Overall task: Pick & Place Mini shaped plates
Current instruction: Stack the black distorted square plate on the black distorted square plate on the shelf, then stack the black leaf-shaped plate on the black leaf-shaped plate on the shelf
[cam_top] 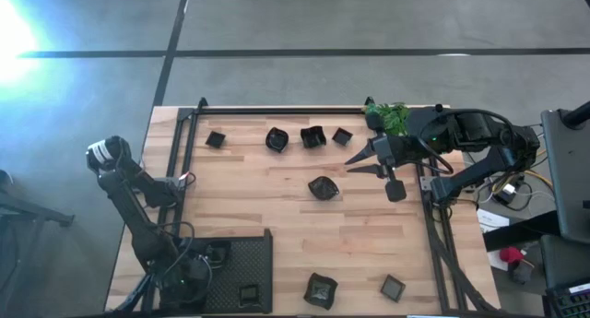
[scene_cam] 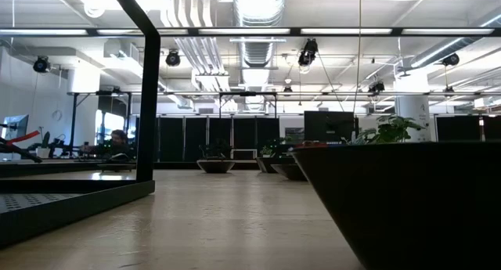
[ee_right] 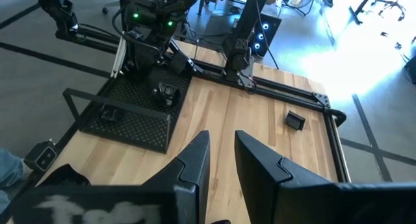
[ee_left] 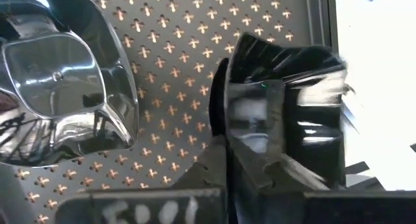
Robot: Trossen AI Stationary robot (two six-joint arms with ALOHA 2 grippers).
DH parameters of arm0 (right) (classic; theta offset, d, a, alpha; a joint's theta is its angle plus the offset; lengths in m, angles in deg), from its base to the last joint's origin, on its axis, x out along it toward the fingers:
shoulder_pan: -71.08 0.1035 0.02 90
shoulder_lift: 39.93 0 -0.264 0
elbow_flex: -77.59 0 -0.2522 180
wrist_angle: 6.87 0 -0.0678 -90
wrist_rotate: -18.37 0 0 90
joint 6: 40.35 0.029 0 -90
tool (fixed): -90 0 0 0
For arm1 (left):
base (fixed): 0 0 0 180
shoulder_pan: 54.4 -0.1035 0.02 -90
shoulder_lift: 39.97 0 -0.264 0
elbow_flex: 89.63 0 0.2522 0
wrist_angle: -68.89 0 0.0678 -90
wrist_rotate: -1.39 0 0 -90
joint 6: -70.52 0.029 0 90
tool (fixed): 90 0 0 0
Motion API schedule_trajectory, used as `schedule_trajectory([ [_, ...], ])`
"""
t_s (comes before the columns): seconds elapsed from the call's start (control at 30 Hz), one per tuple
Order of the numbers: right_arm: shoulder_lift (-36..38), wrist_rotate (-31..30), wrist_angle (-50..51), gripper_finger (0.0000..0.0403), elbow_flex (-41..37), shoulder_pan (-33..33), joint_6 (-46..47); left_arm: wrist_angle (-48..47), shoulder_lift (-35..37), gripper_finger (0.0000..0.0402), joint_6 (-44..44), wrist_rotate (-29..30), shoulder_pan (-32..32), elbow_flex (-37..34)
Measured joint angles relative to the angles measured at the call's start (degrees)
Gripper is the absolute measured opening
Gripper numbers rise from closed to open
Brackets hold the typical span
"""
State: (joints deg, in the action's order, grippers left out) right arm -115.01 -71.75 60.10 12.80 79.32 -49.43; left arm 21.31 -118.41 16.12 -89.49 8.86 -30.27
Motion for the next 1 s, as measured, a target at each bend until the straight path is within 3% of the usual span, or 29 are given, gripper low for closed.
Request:
schedule_trajectory([
  [0.5,0.00,-0.02,-0.11,0.0068,-0.01,-0.01,1.62,0.37,0.02,0.0028,0.31,-0.09,0.00,0.41],
  [0.8,0.00,-0.02,-0.22,0.0068,-0.01,0.01,1.62,-0.60,1.53,0.0028,-3.88,-0.38,-0.07,4.73],
  [1.0,0.00,-0.04,0.01,0.0068,-0.01,-0.05,4.76,-5.29,4.94,0.0028,-11.18,5.81,-0.38,8.22],
])
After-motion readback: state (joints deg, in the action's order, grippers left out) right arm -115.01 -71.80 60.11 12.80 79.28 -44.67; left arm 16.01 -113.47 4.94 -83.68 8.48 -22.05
